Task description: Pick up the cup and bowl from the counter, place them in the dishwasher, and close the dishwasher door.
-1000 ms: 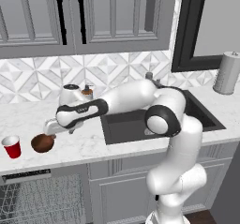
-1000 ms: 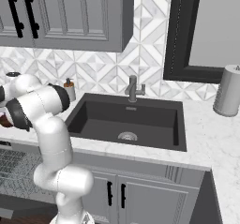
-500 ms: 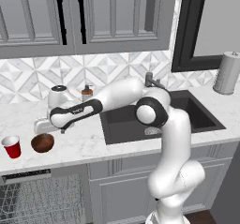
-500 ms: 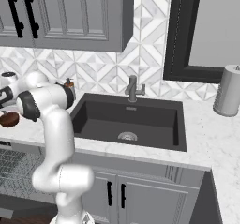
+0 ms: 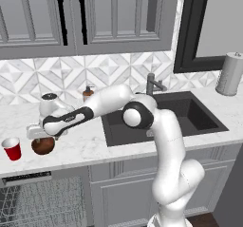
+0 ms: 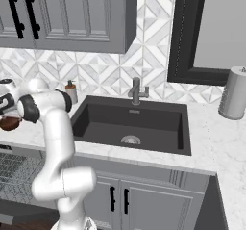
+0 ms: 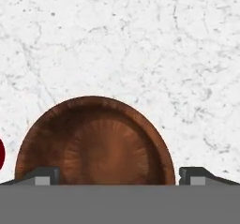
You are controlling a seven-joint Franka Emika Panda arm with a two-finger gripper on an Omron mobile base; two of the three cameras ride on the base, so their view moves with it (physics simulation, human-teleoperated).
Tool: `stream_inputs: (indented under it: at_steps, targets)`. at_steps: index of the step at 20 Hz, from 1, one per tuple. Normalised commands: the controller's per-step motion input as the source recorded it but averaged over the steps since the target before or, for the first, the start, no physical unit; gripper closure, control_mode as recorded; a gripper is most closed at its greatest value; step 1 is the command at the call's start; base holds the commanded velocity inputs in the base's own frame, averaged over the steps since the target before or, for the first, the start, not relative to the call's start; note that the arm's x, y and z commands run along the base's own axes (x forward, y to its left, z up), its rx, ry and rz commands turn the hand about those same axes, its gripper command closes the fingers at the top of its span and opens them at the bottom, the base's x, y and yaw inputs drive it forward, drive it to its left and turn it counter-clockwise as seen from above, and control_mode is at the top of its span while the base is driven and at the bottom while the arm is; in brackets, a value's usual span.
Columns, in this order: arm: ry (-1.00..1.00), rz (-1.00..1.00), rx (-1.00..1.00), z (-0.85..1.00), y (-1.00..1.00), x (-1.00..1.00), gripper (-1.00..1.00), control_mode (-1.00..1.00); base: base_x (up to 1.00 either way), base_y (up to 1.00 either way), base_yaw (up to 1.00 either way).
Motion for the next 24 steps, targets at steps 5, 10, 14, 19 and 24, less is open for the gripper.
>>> stream_inputs:
  at_steps: [5, 10, 14, 19, 24]
  targets:
    - [0.06, -0.16, 0.00, -0.37, 0.22, 0.11, -1.00, -1.00, 0.00, 0.00, 0.00]
    - [0.08, -0.17, 0.00, -0.54, -0.18, -0.05, -1.00, -1.00, 0.00, 0.00, 0.00]
    - [0.05, -0.11, 0.00, -0.56, -0.23, -0.27, -1.00, -1.00, 0.00, 0.00, 0.00]
    - [0.00, -0.01, 0.00, -0.41, -0.01, -0.06, -1.00, -1.00, 0.00, 0.00, 0.00]
    - [0.03, 0.00, 0.00, -0.25, 0.00, 0.00, 1.00, -1.00, 0.00, 0.00, 0.00]
